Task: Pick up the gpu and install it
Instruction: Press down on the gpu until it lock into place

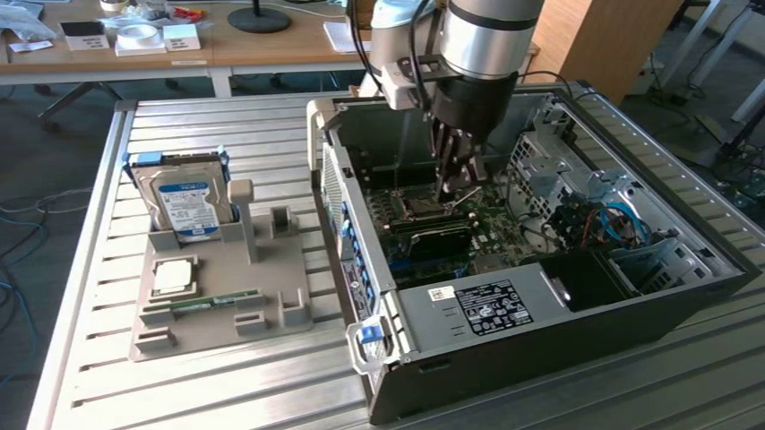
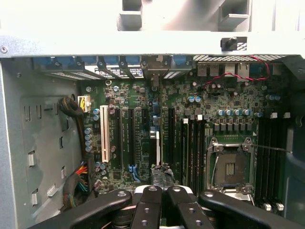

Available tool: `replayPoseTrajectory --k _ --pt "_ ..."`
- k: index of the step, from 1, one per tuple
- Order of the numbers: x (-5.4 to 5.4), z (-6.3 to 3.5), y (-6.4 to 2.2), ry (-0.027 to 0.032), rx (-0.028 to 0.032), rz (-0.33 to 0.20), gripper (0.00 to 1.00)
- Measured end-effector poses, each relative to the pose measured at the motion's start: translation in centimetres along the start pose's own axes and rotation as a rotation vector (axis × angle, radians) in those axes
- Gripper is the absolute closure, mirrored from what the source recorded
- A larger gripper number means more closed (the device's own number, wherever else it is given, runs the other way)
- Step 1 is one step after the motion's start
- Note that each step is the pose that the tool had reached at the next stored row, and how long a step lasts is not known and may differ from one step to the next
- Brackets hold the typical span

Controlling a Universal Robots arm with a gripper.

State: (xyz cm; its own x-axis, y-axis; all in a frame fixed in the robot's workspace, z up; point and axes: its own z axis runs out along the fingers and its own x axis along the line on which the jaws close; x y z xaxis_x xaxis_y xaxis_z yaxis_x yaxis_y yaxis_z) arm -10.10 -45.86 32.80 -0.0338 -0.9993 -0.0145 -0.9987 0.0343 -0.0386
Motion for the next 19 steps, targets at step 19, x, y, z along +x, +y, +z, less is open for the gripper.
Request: replayPoseTrajectory --k 19 --pt "-0.3 1.88 0.18 0.0018 -0.0081 0.037 0.89"
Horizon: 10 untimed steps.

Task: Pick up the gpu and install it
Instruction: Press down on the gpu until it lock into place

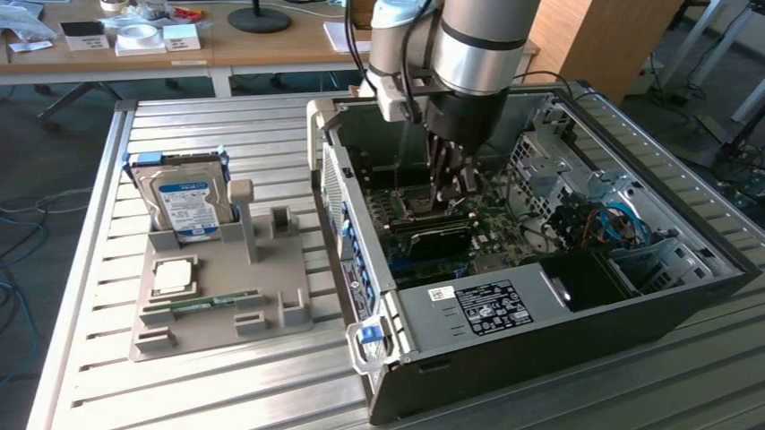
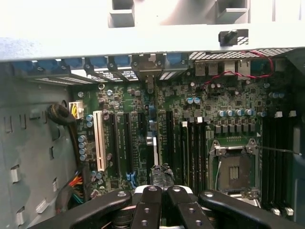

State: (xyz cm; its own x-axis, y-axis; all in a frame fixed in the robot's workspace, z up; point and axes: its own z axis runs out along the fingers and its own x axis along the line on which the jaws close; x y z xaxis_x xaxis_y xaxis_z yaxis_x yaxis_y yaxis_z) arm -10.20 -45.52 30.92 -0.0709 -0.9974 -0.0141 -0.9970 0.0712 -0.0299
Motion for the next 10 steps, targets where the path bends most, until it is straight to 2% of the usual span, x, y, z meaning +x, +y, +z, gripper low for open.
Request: replayPoseTrajectory --k 10 --pt "-0.18 0.15 0.02 0.0 -0.0001 0.0 0.89"
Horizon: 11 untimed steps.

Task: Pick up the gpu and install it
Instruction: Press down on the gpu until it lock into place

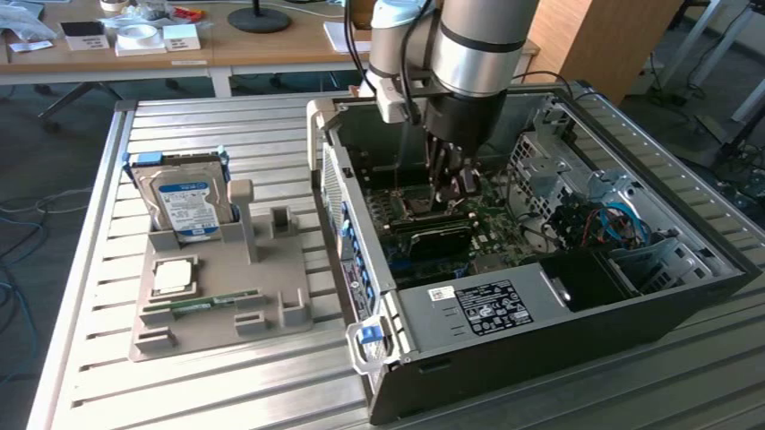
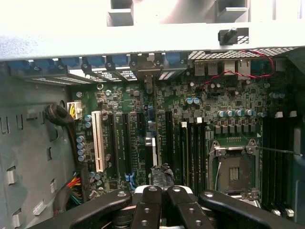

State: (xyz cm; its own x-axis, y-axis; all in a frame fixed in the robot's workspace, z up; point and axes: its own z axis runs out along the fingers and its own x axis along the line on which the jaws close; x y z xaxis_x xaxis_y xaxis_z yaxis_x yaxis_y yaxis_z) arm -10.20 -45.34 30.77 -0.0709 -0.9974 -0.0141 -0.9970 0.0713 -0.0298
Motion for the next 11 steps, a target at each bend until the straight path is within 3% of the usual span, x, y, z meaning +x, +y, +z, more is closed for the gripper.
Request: replayPoseTrajectory --k 11 --pt "-0.1 1.72 0.12 -0.0001 0.0 0.0 0.89"
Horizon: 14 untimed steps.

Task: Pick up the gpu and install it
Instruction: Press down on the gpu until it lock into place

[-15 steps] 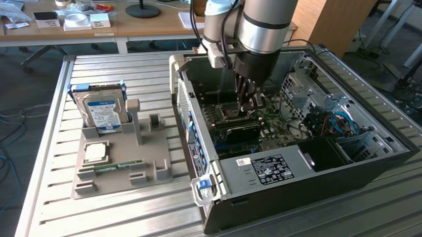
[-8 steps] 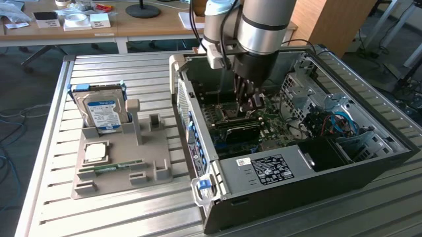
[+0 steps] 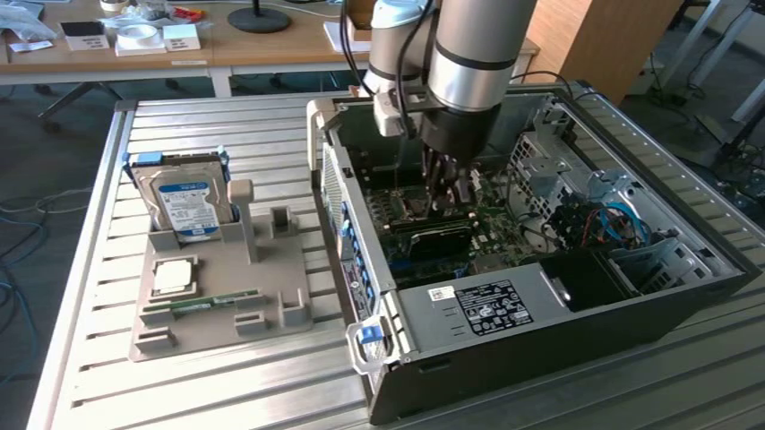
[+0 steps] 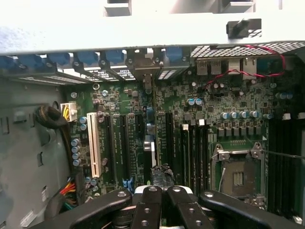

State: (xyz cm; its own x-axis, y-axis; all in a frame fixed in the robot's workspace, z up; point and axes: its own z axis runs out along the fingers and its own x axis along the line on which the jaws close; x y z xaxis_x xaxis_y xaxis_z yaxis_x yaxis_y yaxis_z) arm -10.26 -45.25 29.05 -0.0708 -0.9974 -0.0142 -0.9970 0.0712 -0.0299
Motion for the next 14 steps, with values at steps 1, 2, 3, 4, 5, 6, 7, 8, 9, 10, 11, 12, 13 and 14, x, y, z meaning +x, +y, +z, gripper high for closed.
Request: replayPoseTrajectory --k 1,2,3,4,5,6,7,8,9,10,11,12,13,14 --pt "0.0 0.13 0.0 0.0001 0.0 0.0 0.89" --pt "0.0 0.24 0.01 0.0001 0.0 0.0 0.89" --pt "0.0 0.35 0.01 0.0001 0.0 0.0 0.89" --pt "0.0 0.42 0.01 0.0001 0.0 0.0 0.89" --pt "0.0 0.46 0.01 0.0001 0.0 0.0 0.89" --pt "0.0 0.5 0.01 0.0002 0.0 0.0 0.89" --pt "0.0 0.56 0.02 0.0001 0.0 0.0 0.89" --pt "0.0 0.63 0.02 0.0 0.0 0.0 0.89" --pt "0.0 0.71 0.02 0.0001 0.0 0.0 0.89" --pt "0.0 0.81 0.02 0.0001 0.0 0.0 0.89" --pt "0.0 0.93 0.03 0.0 0.0 0.0 0.89" --pt "0.0 1.04 0.03 0.0001 0.0 0.0 0.89" --pt "0.0 1.14 0.03 0.0001 -0.0001 0.0 0.89" --pt "0.0 1.23 0.04 0.0001 0.0 0.0 0.89"
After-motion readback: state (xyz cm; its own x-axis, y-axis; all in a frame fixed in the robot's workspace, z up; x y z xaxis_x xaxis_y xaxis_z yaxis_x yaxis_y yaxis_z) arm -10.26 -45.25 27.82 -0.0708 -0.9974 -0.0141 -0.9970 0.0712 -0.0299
